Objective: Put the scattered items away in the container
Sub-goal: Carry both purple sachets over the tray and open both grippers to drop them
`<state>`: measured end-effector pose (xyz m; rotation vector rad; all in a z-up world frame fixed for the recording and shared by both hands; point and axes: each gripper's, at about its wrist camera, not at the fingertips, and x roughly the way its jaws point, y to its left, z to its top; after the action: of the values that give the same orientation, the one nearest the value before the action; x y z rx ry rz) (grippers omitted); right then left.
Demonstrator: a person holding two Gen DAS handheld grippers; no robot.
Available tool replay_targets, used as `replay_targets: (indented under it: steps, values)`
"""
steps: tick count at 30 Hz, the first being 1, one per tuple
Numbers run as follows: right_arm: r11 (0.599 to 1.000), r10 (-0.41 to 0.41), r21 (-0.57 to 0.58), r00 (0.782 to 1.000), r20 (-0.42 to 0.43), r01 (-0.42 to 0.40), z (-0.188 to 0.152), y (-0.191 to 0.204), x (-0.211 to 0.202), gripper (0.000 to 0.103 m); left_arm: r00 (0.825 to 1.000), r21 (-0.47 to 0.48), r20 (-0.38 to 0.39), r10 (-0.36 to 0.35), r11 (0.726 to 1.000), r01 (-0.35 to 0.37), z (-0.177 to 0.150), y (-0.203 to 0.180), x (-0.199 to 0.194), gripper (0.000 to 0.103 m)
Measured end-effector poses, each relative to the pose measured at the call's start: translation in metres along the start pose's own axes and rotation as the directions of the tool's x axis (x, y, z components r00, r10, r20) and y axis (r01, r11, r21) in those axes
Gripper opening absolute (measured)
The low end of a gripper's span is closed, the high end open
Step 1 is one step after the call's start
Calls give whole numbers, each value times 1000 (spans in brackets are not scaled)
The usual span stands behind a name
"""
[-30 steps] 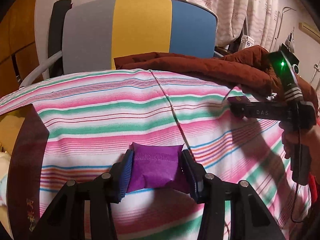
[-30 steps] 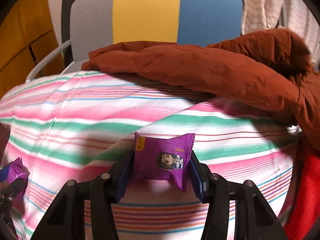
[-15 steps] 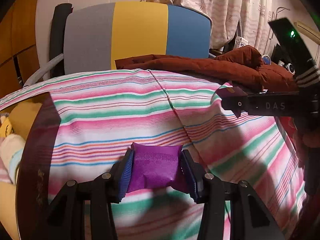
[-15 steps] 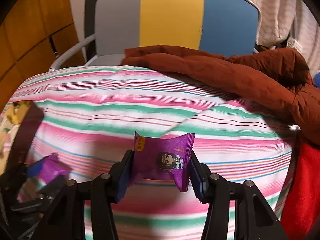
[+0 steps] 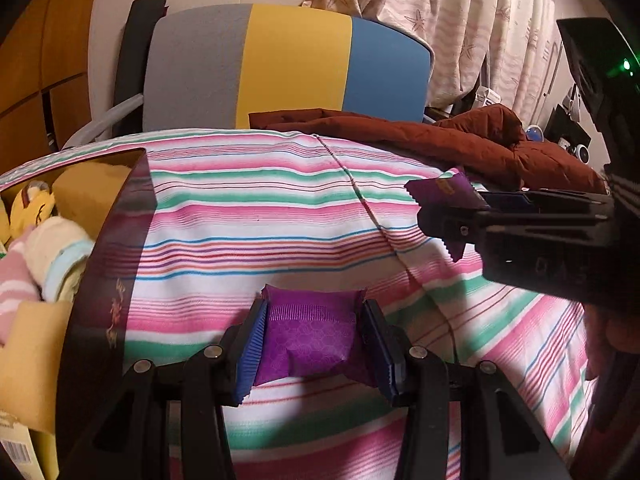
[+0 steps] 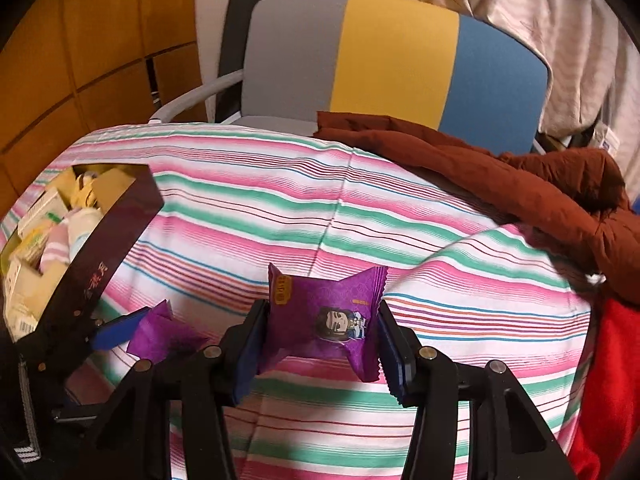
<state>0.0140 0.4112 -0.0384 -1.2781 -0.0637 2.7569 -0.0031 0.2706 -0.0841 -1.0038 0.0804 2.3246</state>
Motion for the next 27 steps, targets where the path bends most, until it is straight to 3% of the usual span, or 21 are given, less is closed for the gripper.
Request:
replay_targets:
  steps: [14,18,27]
  values:
    - [999,9,-40,1000,12,-8,-7,8,4,52,1000,11,9,14,1000,-14,-10,2,-14,48]
    - [999,18,-34,1000,18,-17,-7,7,3,52,999,3,53,4,1000,-4,-12,3,-32,48]
    - [999,30,-41,998,55,-27,-6,12,-4,52,995,48,74,-69,997,66,-20,-9,-66,48]
